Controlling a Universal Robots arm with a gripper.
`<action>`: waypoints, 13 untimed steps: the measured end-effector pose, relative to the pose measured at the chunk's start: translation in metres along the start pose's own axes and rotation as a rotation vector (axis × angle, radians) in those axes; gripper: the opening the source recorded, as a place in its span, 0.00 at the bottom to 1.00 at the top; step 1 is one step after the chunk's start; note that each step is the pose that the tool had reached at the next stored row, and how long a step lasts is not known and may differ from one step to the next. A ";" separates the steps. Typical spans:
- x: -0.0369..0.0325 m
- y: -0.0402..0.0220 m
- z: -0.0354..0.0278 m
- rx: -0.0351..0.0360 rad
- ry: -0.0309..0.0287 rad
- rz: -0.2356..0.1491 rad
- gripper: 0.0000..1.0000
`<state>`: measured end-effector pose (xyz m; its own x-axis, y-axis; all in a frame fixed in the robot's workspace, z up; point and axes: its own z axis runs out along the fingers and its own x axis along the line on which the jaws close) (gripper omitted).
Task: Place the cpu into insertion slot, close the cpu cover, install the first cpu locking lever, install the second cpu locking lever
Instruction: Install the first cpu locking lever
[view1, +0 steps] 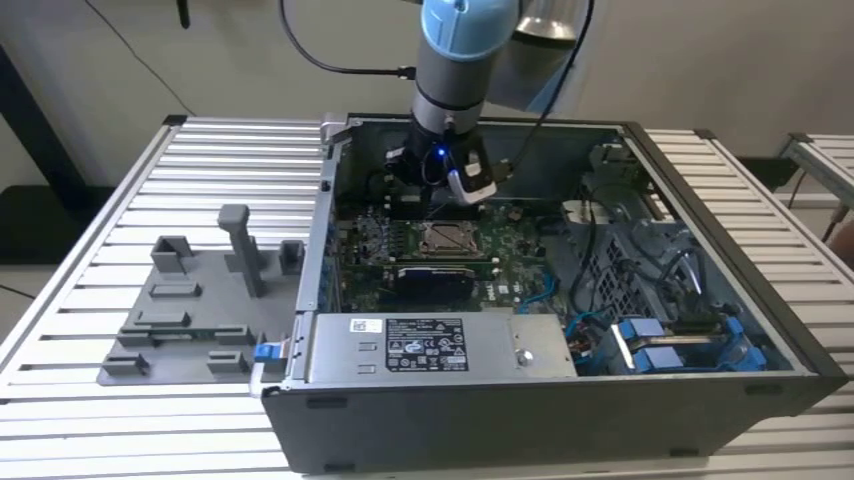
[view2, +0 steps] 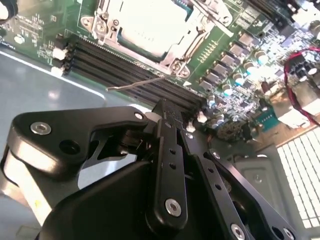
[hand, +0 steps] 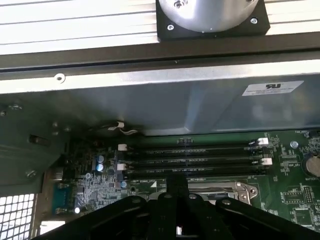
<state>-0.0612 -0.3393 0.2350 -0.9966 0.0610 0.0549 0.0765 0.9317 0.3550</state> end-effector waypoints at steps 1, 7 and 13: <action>0.0006 -0.0002 0.0005 -0.0108 -0.0017 -0.001 0.11; 0.0038 -0.0016 0.0035 -0.0223 -0.0062 -0.006 0.11; 0.0071 -0.0063 0.0114 -0.0258 -0.0074 -0.015 0.11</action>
<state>-0.0690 -0.3407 0.2225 -0.9979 0.0498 0.0425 0.0622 0.9230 0.3798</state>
